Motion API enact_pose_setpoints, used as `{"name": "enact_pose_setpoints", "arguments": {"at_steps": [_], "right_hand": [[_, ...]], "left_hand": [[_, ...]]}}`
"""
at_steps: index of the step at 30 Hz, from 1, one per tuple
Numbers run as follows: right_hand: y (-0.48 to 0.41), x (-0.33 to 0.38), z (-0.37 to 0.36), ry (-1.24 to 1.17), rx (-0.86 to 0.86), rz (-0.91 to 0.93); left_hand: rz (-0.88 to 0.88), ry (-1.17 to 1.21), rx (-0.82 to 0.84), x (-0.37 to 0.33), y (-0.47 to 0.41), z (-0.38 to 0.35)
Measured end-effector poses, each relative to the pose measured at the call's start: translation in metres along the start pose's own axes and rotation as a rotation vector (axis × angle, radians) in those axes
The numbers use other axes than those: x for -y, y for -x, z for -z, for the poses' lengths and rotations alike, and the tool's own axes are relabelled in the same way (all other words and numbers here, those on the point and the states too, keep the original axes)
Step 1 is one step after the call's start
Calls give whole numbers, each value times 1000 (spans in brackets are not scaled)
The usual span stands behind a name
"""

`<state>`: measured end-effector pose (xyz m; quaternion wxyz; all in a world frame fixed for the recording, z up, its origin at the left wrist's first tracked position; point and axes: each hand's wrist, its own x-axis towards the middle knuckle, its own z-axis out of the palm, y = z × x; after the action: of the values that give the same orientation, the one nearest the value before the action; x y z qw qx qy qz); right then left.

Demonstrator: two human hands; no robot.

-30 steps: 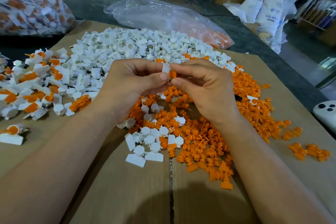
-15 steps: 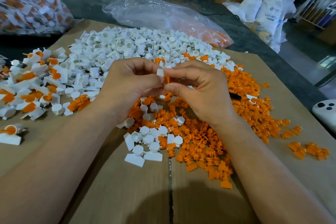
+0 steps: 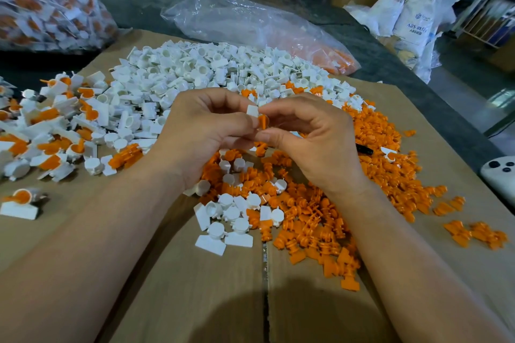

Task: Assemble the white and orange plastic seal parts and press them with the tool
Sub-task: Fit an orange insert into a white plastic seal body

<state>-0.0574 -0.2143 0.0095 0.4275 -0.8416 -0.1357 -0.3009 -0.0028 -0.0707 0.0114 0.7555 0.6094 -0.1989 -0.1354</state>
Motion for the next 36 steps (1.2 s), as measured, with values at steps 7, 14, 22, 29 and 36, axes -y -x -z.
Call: {"name": "enact_pose_setpoints", "arguments": {"at_steps": [7, 14, 22, 29, 36], "right_hand": [[-1, -1, 1, 34, -15, 48], [-1, -3, 1, 36, -4, 42], [0, -5, 3, 66, 24, -20], [0, -4, 2, 73, 23, -7], [0, -3, 1, 78, -12, 72]], "left_hand": [[29, 23, 11, 1, 0, -2], [38, 34, -10, 2, 0, -3], [84, 23, -58, 3, -2, 1], [98, 25, -51, 1, -2, 1], [84, 7, -36, 2, -1, 0]]}}
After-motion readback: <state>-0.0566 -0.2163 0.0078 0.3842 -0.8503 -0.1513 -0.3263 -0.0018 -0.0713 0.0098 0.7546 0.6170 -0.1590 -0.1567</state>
